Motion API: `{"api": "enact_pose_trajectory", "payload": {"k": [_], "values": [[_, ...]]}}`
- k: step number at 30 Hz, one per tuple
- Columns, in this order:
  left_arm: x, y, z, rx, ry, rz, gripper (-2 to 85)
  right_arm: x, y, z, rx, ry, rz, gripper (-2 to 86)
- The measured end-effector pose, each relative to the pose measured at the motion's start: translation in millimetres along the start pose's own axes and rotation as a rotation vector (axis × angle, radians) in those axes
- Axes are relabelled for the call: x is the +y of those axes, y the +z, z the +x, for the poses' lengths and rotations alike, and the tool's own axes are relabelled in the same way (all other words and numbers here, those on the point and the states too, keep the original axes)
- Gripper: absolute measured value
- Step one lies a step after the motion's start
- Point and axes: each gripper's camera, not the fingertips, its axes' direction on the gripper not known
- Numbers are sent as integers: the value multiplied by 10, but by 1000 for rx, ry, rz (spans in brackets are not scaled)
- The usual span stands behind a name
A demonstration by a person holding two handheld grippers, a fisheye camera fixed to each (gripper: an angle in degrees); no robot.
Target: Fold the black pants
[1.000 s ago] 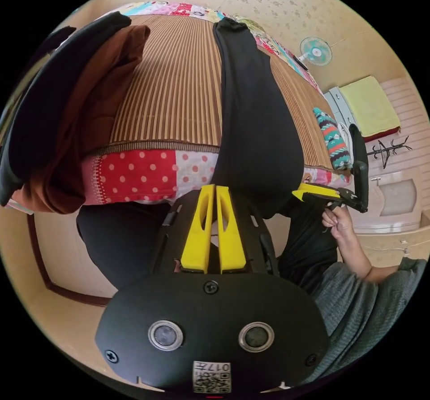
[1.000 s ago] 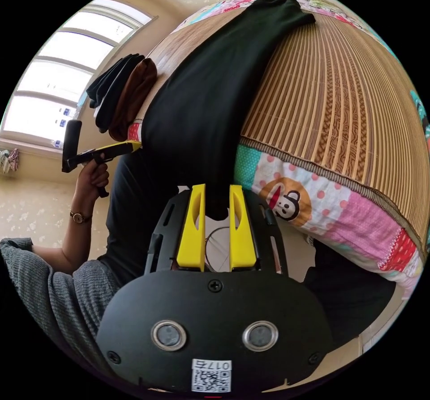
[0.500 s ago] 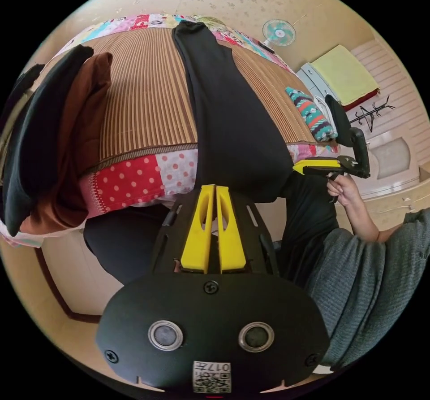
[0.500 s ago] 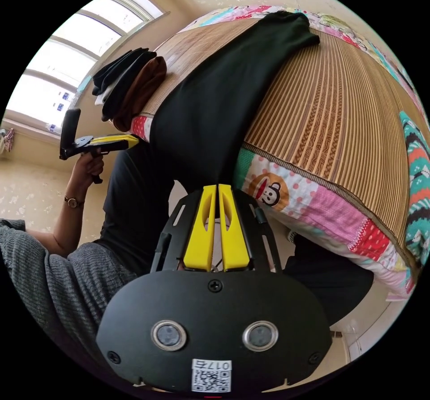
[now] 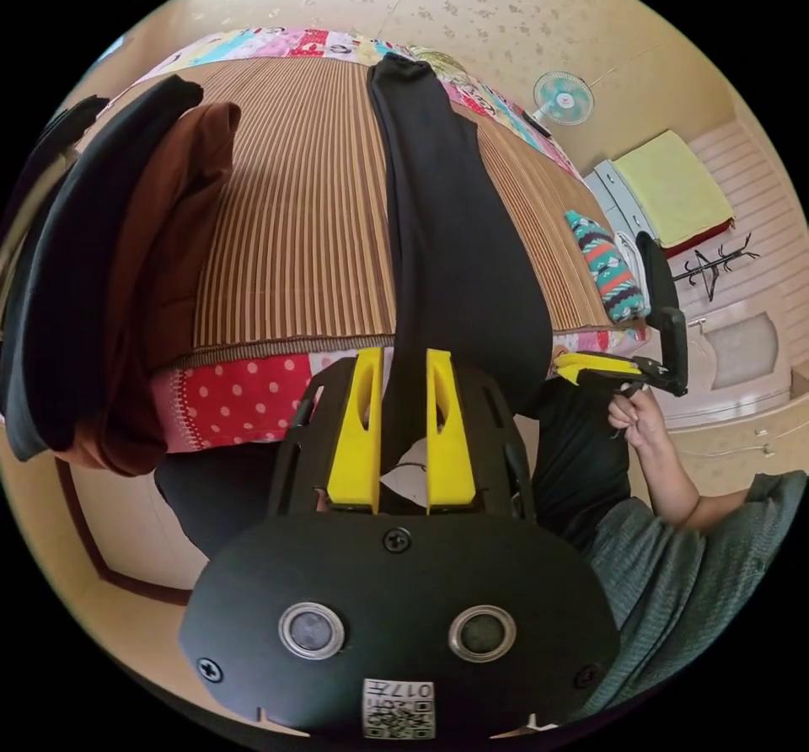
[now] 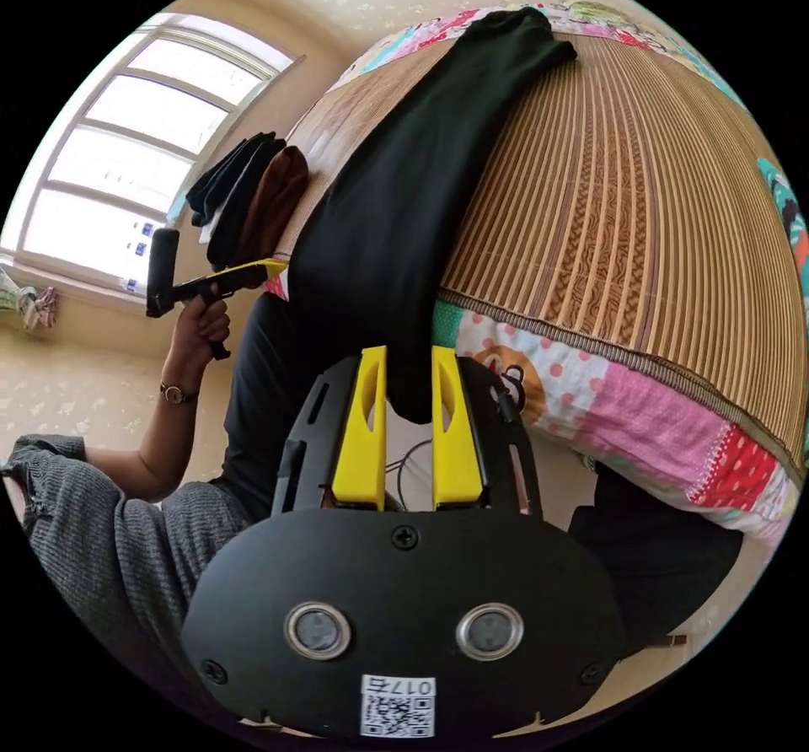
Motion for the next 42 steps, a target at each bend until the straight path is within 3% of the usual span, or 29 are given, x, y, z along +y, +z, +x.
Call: {"api": "enact_pose_trajectory", "payload": {"k": [7, 11, 15, 17, 19, 21, 23, 28, 33, 37, 42], "values": [[-299, 362, 16, -47, 16, -108, 76, -216, 82, 163, -7, -17, -60, 51], [-96, 460, 235, 71, 109, -108, 37, 36, -204, 128, 95, -77, -66, 33], [169, 818, 453, 166, 166, -219, 34, 414, -397, 373, 188, -57, -174, 29], [219, 830, 420, 134, 155, -207, 32, 523, -514, 548, 160, -40, -204, 31], [186, 637, 247, 141, 89, -89, 27, 575, -868, 773, 102, -14, -101, 39], [-8, 377, -54, 251, 13, 76, 38, 518, -1159, 959, 51, 6, 12, 51], [-254, 353, -221, 331, -12, 130, 55, 373, -1363, 1160, 7, 22, 100, 69], [-983, 886, -430, 334, -102, 4, 142, -320, -1362, 1902, -243, 119, 193, 113], [-1373, 1139, -577, 363, -165, 72, 156, -786, -1208, 2131, -150, 165, 177, 128], [-1632, 1300, -647, 411, -152, 75, 158, -1042, -1157, 2312, -213, 185, 180, 131], [-1734, 1394, -775, 518, -87, -47, 143, -1092, -1219, 2465, -329, 182, 98, 133]]}}
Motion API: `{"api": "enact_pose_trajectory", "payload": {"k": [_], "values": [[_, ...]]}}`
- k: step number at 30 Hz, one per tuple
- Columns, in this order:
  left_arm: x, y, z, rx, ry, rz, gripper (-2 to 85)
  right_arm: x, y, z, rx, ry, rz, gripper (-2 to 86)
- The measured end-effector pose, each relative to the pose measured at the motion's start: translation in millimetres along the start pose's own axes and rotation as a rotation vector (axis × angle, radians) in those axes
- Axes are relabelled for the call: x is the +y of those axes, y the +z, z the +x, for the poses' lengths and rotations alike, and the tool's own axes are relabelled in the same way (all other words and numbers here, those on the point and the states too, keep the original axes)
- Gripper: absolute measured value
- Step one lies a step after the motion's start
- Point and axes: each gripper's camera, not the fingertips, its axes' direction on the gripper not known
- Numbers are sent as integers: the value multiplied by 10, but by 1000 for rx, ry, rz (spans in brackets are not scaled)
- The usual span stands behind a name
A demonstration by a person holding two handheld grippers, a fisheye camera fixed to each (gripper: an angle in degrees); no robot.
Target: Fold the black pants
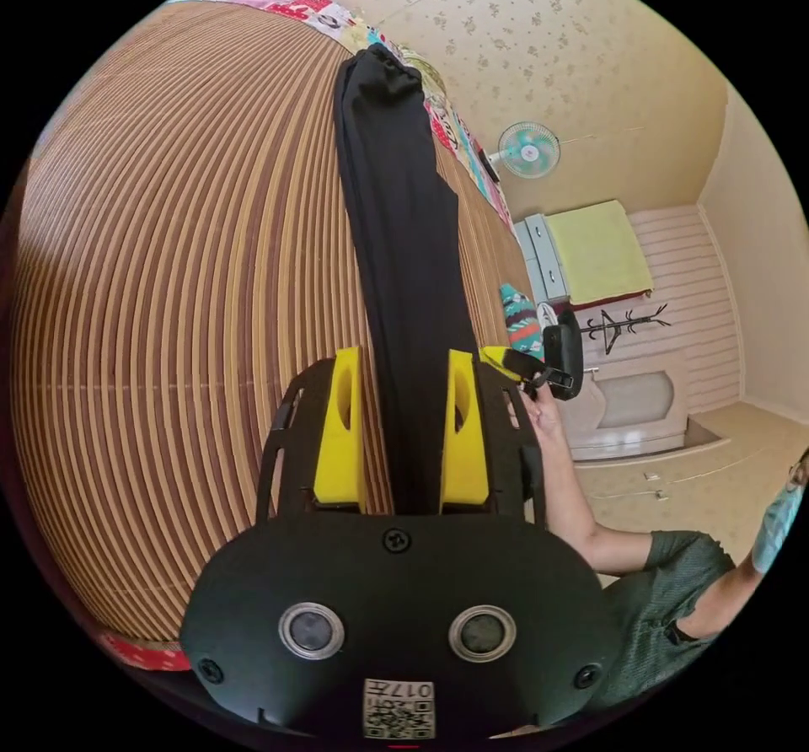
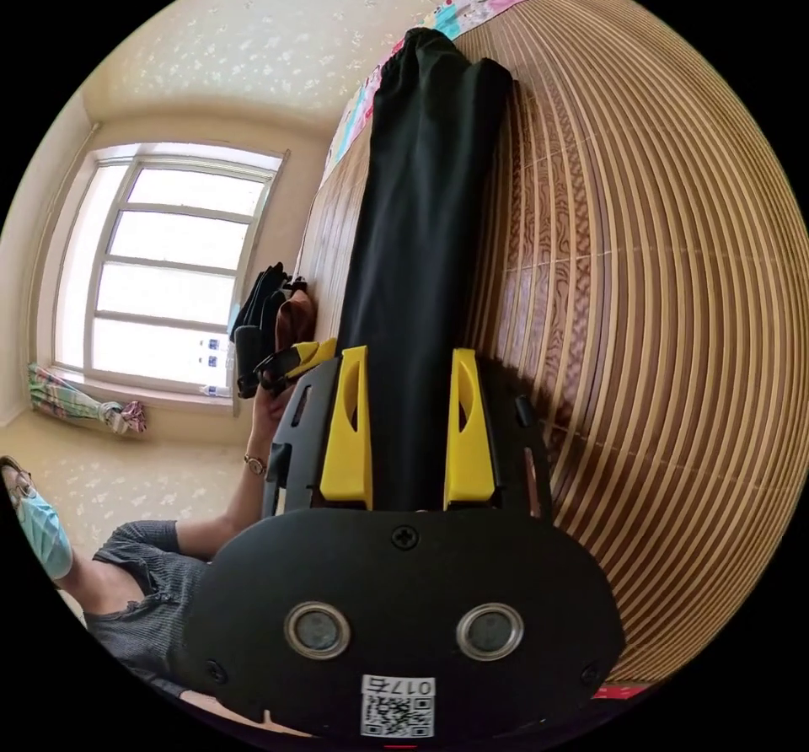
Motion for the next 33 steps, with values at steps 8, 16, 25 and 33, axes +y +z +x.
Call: {"api": "enact_pose_trajectory", "payload": {"k": [8, 16, 25, 33], "values": [[-242, 87, -321, 139, -82, 3, 94, -180, -250, 397, -216, 103, 38, 116], [251, -615, 318, 414, 253, 106, 42, 361, -1163, -199, -445, -168, 96, 26], [1100, -2076, 2600, 434, 805, 403, 44, 1237, -2655, -2405, -422, -703, 277, 9], [1709, -3144, 4324, 442, 1095, 667, 40, 1906, -3638, -4180, -295, -1013, 444, 7]]}}
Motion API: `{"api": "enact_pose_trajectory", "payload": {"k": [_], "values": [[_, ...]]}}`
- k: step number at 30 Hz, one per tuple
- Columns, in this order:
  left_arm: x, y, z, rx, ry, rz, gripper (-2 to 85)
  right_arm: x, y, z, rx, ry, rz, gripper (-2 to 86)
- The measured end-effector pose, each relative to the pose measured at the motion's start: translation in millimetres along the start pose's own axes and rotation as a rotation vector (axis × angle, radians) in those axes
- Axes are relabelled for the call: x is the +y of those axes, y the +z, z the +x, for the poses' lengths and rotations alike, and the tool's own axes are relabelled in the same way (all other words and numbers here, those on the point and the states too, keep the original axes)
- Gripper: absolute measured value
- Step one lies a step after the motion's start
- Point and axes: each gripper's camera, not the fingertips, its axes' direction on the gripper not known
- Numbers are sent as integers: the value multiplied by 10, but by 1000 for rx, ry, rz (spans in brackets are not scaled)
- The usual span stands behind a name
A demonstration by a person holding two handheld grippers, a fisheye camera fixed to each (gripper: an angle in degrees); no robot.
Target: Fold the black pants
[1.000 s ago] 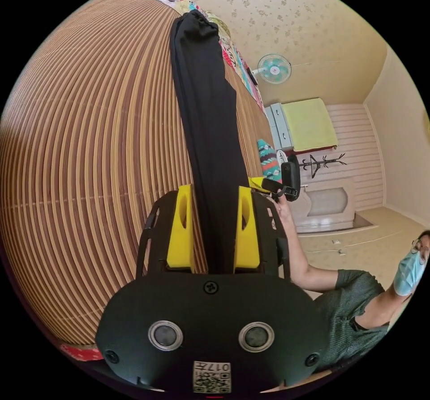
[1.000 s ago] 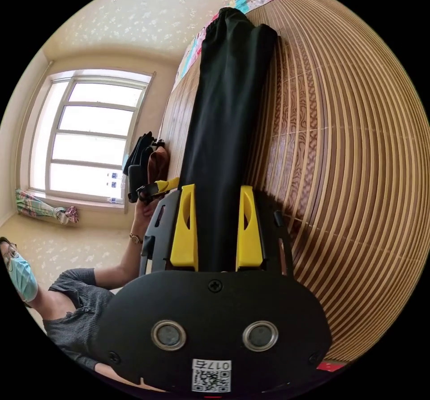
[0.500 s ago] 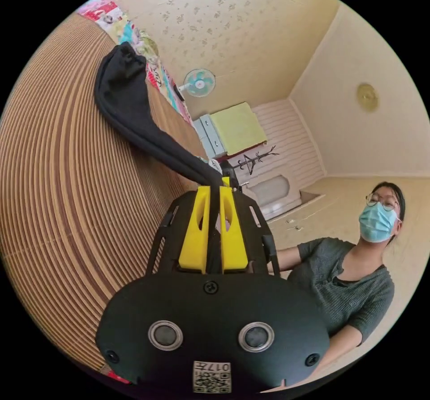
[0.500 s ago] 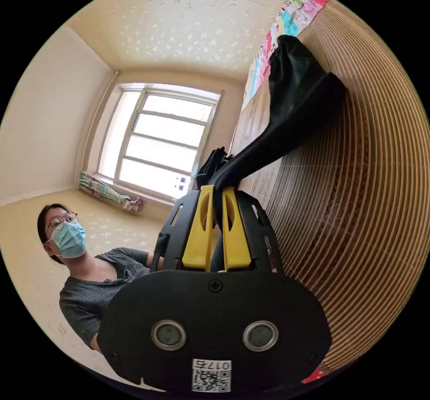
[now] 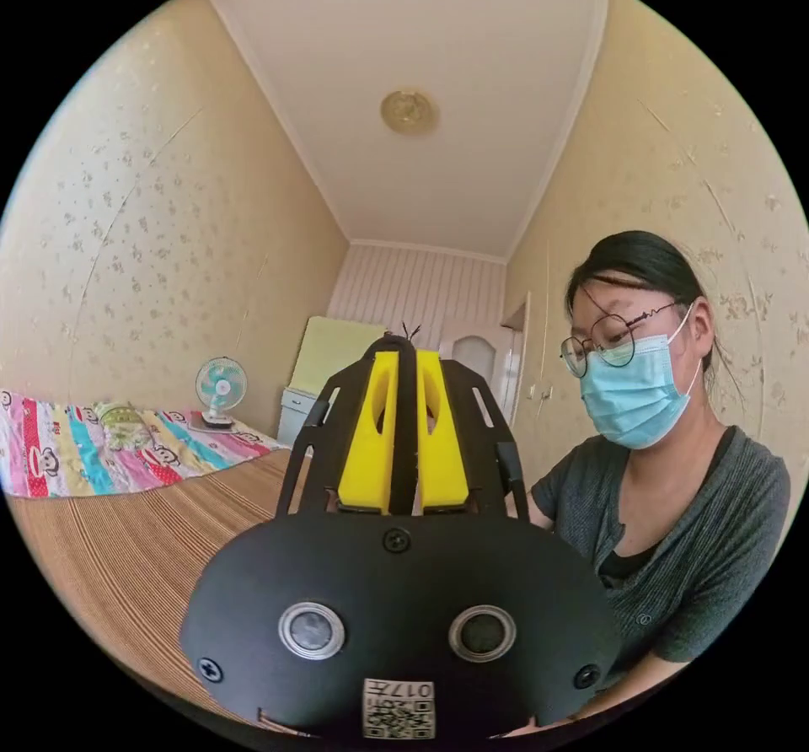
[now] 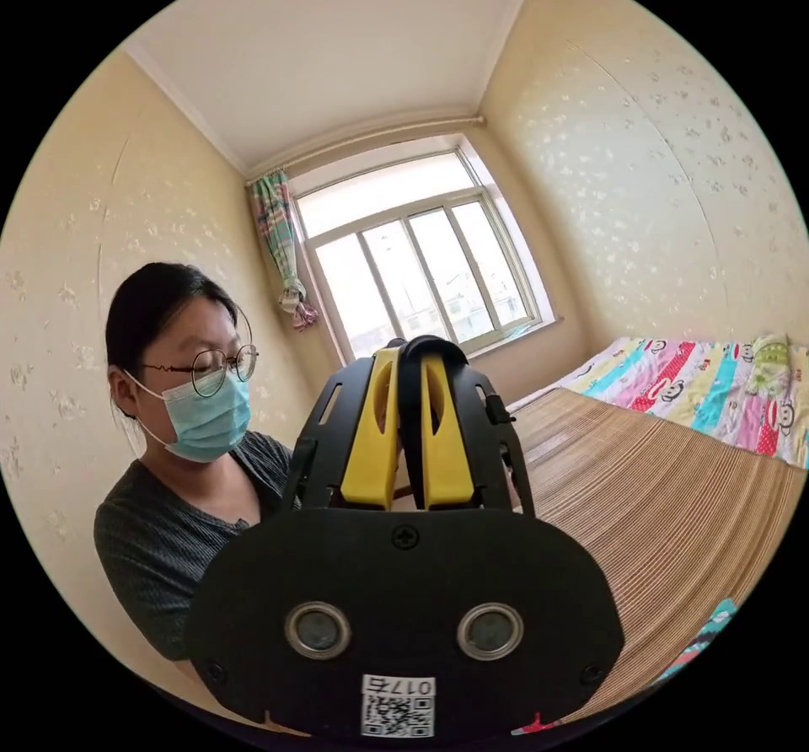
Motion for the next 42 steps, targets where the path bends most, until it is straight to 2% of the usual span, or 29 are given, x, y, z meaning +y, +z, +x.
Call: {"api": "enact_pose_trajectory", "payload": {"k": [4, 8, 10, 14, 17, 20, 24, 26, 28, 30, 33, 35, 40, 42], "values": [[-181, 50, 155, -137, 18, 56, 43, -296, 86, -78, 82, 28, 22, 6], [-16, 85, -393, -239, -182, 22, 42, -245, 309, 486, 109, 183, -15, 6], [123, 126, -777, -321, -258, -25, 42, -135, 535, 1133, 155, 271, -76, 7], [401, 373, -1825, -569, -355, -270, 41, 12, 1026, 2206, 333, 382, -213, 8], [823, 395, -2380, -617, -465, -383, 41, 294, 1351, 2732, 424, 455, -247, 9], [1509, 253, -2461, -587, -536, -484, 41, 894, 1630, 2783, 479, 478, -351, 10], [2779, -148, -1952, -389, -650, -554, 45, 2366, 1593, 2283, 365, 483, -393, 18], [3403, -267, -1716, -365, -760, -608, 48, 3084, 1524, 2143, 351, 583, -423, 26], [3940, -432, -1491, -454, -900, -629, 54, 3957, 1386, 2078, 484, 783, -516, 39], [4280, -699, -1253, -472, -1008, -505, 69, 4407, 1186, 2088, 616, 948, -581, 56], [4165, -899, -1249, -506, -981, -349, 90, 4479, 847, 2043, 667, 995, -465, 103], [3973, -904, -1423, -558, -944, -334, 124, 4296, 787, 2129, 625, 946, -391, 116], [3638, -585, -2128, -622, -916, -420, 207, 3727, 1251, 2814, 541, 828, -392, 162], [3694, -414, -2385, -756, -935, -492, 221, 3767, 1438, 3116, 470, 868, -376, 181]]}}
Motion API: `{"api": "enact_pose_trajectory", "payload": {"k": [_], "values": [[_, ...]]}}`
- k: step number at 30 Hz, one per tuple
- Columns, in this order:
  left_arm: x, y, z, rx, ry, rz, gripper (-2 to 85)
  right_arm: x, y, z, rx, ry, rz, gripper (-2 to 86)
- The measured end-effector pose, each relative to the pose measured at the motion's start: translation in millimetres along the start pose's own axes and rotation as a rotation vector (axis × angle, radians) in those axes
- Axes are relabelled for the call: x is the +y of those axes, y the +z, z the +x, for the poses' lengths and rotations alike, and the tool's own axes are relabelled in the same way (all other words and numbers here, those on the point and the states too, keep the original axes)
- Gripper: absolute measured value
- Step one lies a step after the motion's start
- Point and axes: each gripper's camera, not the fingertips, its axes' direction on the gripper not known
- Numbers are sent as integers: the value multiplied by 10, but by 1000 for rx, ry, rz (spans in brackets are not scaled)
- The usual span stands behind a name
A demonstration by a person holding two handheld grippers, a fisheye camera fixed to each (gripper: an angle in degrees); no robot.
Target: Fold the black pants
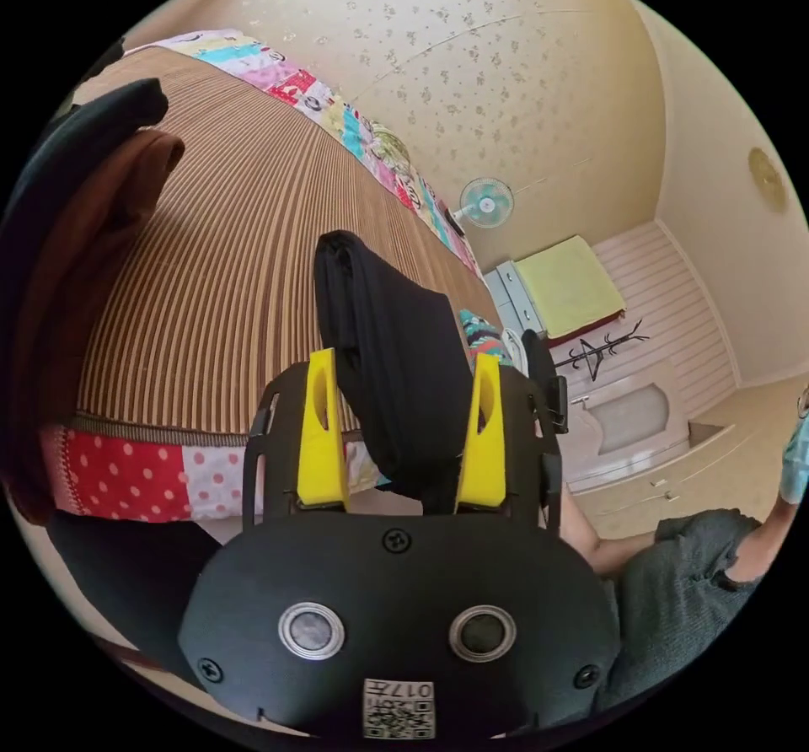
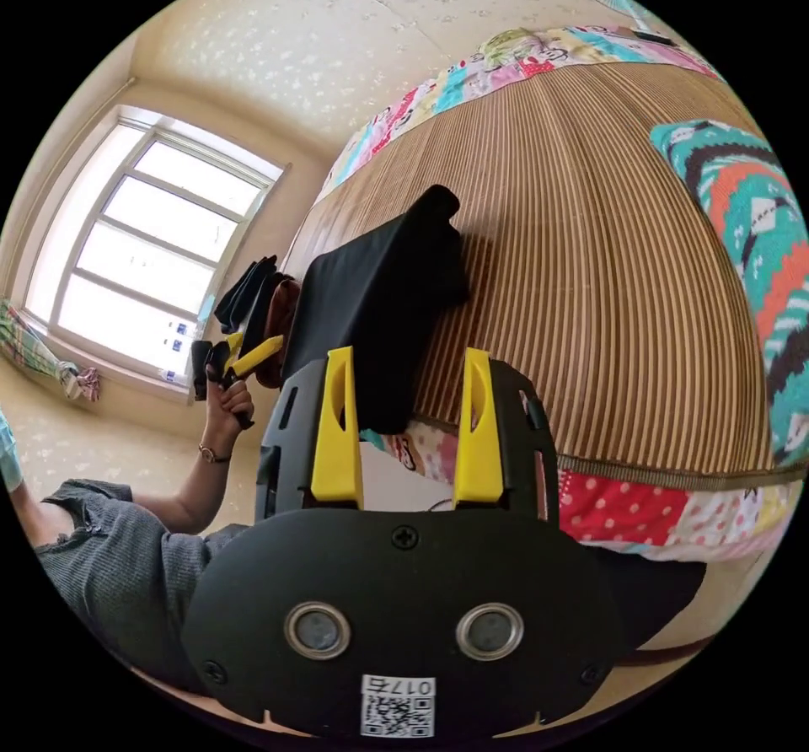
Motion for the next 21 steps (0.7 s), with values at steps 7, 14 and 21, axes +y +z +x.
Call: {"api": "enact_pose_trajectory", "payload": {"k": [7, 14, 21], "values": [[7, 473, -7, 26, -22, -92, 227, -72, 639, 86, -184, 66, -70, 211], [282, 872, -142, 275, -100, -218, 167, 127, 728, 215, -342, 115, -78, 188], [81, 347, 192, 290, 25, -196, 105, 44, 675, -228, -415, -32, -100, 127]]}}
